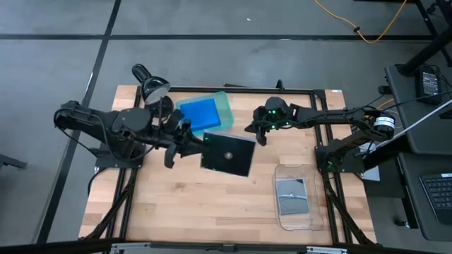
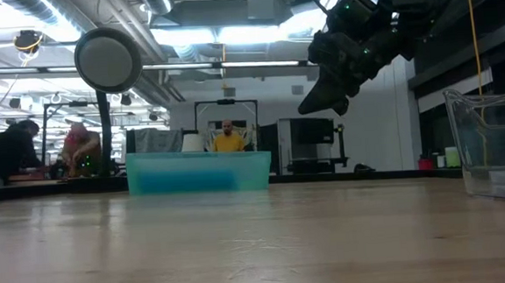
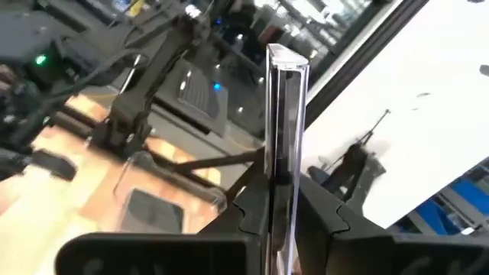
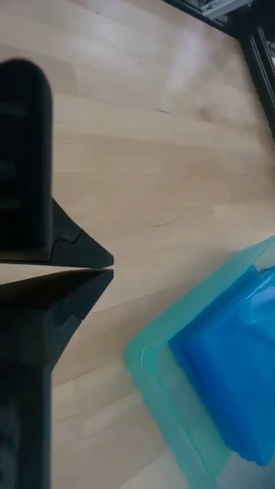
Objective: Pick & place jewel cases by type
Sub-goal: Put the black CD case into the transparent bin
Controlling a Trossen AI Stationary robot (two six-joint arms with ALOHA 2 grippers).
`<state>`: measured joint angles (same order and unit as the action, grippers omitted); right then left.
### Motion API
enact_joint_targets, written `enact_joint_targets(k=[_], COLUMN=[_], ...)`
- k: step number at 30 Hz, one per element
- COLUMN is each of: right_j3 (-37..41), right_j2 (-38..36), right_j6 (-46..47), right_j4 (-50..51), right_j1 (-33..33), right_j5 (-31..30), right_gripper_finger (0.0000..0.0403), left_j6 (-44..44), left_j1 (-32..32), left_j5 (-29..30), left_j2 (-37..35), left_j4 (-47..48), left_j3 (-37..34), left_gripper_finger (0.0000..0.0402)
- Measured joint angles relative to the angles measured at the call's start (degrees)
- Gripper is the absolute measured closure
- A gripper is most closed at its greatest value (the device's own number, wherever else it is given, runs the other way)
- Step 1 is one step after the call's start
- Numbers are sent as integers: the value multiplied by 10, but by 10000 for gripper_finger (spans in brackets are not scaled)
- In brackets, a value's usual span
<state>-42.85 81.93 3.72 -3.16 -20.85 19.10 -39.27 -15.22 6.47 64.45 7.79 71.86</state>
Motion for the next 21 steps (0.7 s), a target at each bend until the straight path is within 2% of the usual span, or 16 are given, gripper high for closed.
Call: enact_joint_targets(k=[7, 14, 16, 21], right_j3=[0, 0, 0, 0], right_j2=[0, -38, -69, -178], right_j6=[-22, -62, -72, -89], right_j4=[-5, -1, 11, 68], right_j1=[20, 71, 91, 149], right_j5=[0, -3, -23, -127], right_gripper_finger=[382, 388, 395, 390], left_j6=[10, 18, 12, 1], left_j1=[0, 0, 0, 0], left_j5=[0, -2, -6, -15], left_j2=[12, 26, 35, 57], left_j4=[0, 75, 70, 72], left_j3=[-2, -3, -3, -2], left_gripper_finger=[373, 373, 373, 373])
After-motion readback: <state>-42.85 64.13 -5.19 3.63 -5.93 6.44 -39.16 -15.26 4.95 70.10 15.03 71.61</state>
